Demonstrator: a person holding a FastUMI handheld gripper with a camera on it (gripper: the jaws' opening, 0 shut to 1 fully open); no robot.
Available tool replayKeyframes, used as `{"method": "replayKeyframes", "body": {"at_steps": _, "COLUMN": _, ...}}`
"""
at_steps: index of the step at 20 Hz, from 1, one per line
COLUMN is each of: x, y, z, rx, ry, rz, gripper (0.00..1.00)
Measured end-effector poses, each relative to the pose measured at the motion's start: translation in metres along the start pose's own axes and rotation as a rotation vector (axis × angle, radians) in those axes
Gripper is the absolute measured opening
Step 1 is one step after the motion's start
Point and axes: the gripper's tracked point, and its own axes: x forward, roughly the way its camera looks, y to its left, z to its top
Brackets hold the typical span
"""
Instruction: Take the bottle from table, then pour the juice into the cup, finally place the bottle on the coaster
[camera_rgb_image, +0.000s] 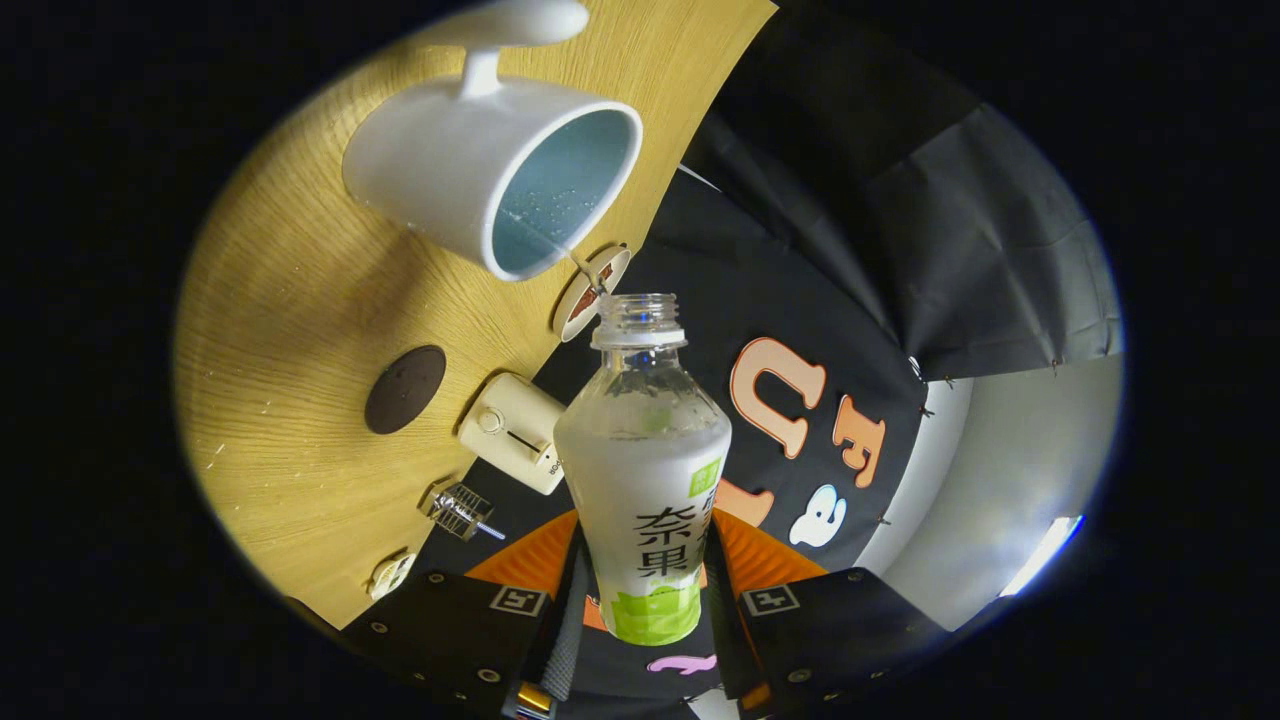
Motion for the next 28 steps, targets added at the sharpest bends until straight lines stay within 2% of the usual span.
{"method": "replayKeyframes", "body": {"at_steps": 11, "x": 0.007, "y": -0.014, "z": 0.0, "rx": -0.079, "ry": -0.033, "rz": -0.038, "gripper": 0.56}}
{"method": "replayKeyframes", "body": {"at_steps": 16, "x": 0.006, "y": -0.013, "z": -0.003, "rx": -0.053, "ry": -0.017, "rz": -0.045, "gripper": 0.56}}
{"method": "replayKeyframes", "body": {"at_steps": 21, "x": 0.003, "y": 0.008, "z": -0.003, "rx": 0.102, "ry": 0.015, "rz": 0.03, "gripper": 0.56}}
{"method": "replayKeyframes", "body": {"at_steps": 24, "x": -0.004, "y": 0.04, "z": -0.001, "rx": 0.275, "ry": 0.036, "rz": 0.15, "gripper": 0.56}}
{"method": "replayKeyframes", "body": {"at_steps": 28, "x": -0.007, "y": 0.046, "z": 0.008, "rx": 0.53, "ry": 0.052, "rz": 0.203, "gripper": 0.56}}
